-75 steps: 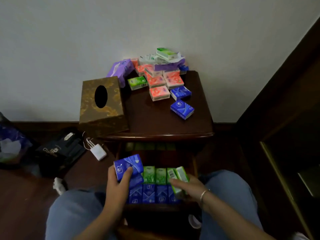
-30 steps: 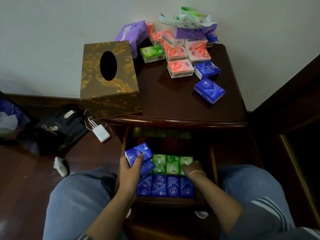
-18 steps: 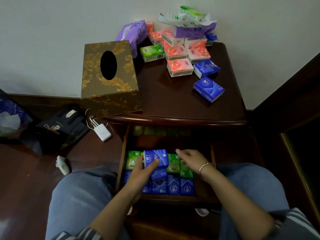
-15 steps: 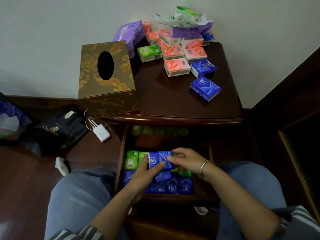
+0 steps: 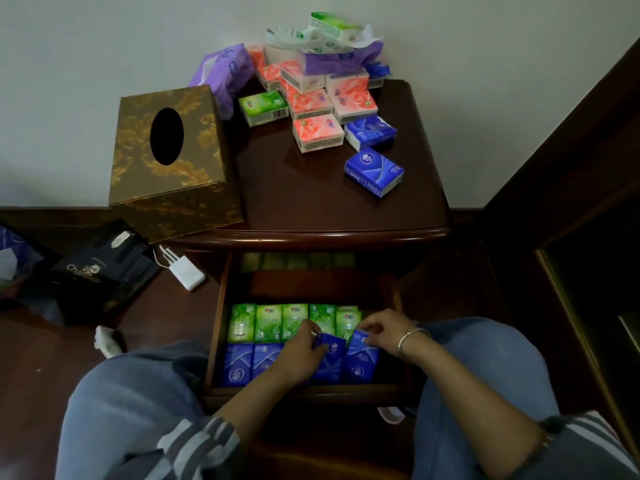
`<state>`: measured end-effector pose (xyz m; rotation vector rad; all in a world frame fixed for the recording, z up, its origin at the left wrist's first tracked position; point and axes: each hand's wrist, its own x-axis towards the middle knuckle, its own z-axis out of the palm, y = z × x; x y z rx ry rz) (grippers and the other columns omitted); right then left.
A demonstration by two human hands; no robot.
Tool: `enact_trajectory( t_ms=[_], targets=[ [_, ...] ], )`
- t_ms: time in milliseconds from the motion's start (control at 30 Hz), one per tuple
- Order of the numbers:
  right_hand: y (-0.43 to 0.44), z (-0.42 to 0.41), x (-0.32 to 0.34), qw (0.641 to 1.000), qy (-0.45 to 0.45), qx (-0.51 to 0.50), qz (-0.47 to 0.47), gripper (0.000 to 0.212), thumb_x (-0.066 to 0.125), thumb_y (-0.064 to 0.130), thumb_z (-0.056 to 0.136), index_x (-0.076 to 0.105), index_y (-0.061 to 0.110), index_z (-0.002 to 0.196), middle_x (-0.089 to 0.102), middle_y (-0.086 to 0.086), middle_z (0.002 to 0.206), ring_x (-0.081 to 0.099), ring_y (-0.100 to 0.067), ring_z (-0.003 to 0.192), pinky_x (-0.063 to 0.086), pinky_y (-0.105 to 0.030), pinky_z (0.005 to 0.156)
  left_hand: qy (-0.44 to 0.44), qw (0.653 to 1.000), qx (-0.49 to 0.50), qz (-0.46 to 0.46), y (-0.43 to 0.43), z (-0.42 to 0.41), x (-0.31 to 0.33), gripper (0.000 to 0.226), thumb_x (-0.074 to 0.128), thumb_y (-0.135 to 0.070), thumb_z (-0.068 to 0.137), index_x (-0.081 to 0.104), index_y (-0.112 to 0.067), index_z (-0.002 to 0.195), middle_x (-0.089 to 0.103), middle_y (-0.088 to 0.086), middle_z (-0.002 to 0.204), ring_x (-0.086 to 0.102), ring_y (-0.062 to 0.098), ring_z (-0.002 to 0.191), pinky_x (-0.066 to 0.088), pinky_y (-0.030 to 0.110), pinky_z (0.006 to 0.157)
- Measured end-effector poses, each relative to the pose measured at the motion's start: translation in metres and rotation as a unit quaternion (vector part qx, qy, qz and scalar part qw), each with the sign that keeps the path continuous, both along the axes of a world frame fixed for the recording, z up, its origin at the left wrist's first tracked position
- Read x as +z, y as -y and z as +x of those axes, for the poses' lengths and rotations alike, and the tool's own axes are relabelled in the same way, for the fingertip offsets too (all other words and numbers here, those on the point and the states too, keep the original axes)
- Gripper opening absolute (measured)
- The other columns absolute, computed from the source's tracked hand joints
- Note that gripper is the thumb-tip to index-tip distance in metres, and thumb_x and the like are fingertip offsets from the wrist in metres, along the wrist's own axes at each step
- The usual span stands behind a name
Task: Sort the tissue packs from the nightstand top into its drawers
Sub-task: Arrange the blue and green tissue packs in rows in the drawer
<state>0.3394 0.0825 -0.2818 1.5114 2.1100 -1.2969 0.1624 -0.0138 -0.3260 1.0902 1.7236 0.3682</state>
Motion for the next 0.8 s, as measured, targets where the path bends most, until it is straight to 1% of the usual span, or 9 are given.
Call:
enact_trajectory(
  t_ms=[33, 100, 200, 267, 400, 500, 633, 733, 800],
  targets=[
    [0.001, 0.001, -0.005, 1.000, 0.010, -0.003, 0.003, 0.031, 0.066, 0.012, 0.084, 0.065, 0.010, 0.115, 0.066, -0.008, 0.114, 0.061, -0.020, 0.104, 0.049, -0.029, 0.090, -0.010, 1.000, -0.008, 0.000, -0.001, 0.003, -0.003, 0.022, 0.055, -0.021, 0.096, 0.036, -0.023, 0.106, 0.053, -0.003, 0.080, 0.051, 0.009, 0.063, 0.038, 0.021, 0.053],
    [0.002, 0.004, -0.014, 0.999, 0.018, -0.033, 0.005, 0.027, 0.069, 0.011, 0.081, 0.066, 0.008, 0.107, 0.068, -0.010, 0.109, 0.064, -0.020, 0.099, 0.050, -0.030, 0.086, -0.042, 0.999, -0.022, 0.014, -0.002, 0.008, -0.008, 0.022, 0.057, -0.018, 0.094, 0.038, -0.020, 0.104, 0.051, -0.003, 0.084, 0.052, 0.011, 0.072, 0.040, 0.023, 0.060],
    [0.004, 0.005, -0.022, 0.999, 0.022, -0.035, 0.010, 0.026, 0.072, 0.011, 0.078, 0.066, 0.008, 0.103, 0.068, -0.010, 0.108, 0.064, -0.021, 0.098, 0.049, -0.027, 0.081, -0.146, 0.986, -0.071, 0.043, 0.002, 0.012, -0.010, 0.025, 0.058, -0.017, 0.092, 0.046, -0.012, 0.113, 0.045, 0.007, 0.114, 0.052, 0.020, 0.093, 0.042, 0.027, 0.078],
    [0.006, 0.004, -0.026, 0.999, 0.036, 0.003, 0.015, 0.033, 0.074, 0.014, 0.076, 0.064, 0.011, 0.108, 0.064, -0.008, 0.114, 0.060, -0.021, 0.102, 0.047, -0.027, 0.083, -0.235, 0.963, -0.126, 0.046, 0.004, 0.014, -0.010, 0.032, 0.054, -0.020, 0.094, 0.046, -0.010, 0.124, 0.040, 0.010, 0.127, 0.052, 0.025, 0.107, 0.044, 0.031, 0.087],
    [0.010, 0.000, -0.029, 0.999, 0.040, 0.027, 0.006, 0.041, 0.072, 0.013, 0.076, 0.060, 0.015, 0.115, 0.061, -0.006, 0.121, 0.057, -0.021, 0.108, 0.046, -0.028, 0.089, -0.384, 0.893, -0.230, 0.045, 0.002, 0.016, -0.009, 0.039, 0.048, -0.022, 0.096, 0.046, -0.012, 0.133, 0.041, 0.011, 0.135, 0.042, 0.029, 0.123, 0.038, 0.039, 0.100],
    [0.015, -0.002, -0.032, 0.999, 0.034, 0.030, -0.015, 0.044, 0.070, 0.011, 0.077, 0.055, 0.017, 0.117, 0.059, -0.007, 0.122, 0.057, -0.022, 0.107, 0.047, -0.031, 0.089, -0.413, 0.872, -0.262, 0.027, -0.001, 0.014, -0.011, 0.042, 0.049, -0.019, 0.095, 0.044, -0.013, 0.136, 0.040, 0.012, 0.138, 0.037, 0.031, 0.128, 0.032, 0.042, 0.105],
    [0.014, 0.001, -0.032, 0.999, 0.032, 0.014, -0.029, 0.044, 0.070, 0.009, 0.076, 0.054, 0.019, 0.116, 0.058, -0.007, 0.123, 0.056, -0.022, 0.108, 0.049, -0.035, 0.091, -0.445, 0.842, -0.301, 0.046, -0.009, 0.016, -0.007, 0.038, 0.051, -0.021, 0.094, 0.050, -0.013, 0.131, 0.039, 0.014, 0.139, 0.036, 0.032, 0.129, 0.029, 0.044, 0.106],
    [0.007, 0.007, -0.027, 0.999, 0.038, 0.019, -0.032, 0.050, 0.069, 0.005, 0.077, 0.052, 0.017, 0.122, 0.055, -0.008, 0.128, 0.055, -0.024, 0.114, 0.049, -0.036, 0.095, -0.431, 0.860, -0.253, 0.104, -0.024, 0.016, 0.000, 0.036, 0.050, -0.027, 0.094, 0.050, -0.015, 0.128, 0.045, 0.011, 0.134, 0.042, 0.029, 0.123, 0.032, 0.041, 0.103],
    [0.002, 0.011, -0.023, 0.999, 0.040, 0.032, -0.019, 0.050, 0.065, 0.004, 0.079, 0.051, 0.016, 0.125, 0.055, -0.009, 0.128, 0.055, -0.024, 0.114, 0.048, -0.033, 0.094, -0.410, 0.870, -0.224, 0.156, -0.038, 0.015, 0.003, 0.037, 0.050, -0.029, 0.094, 0.049, -0.018, 0.130, 0.047, 0.007, 0.129, 0.044, 0.027, 0.118, 0.034, 0.039, 0.098]
  ],
)
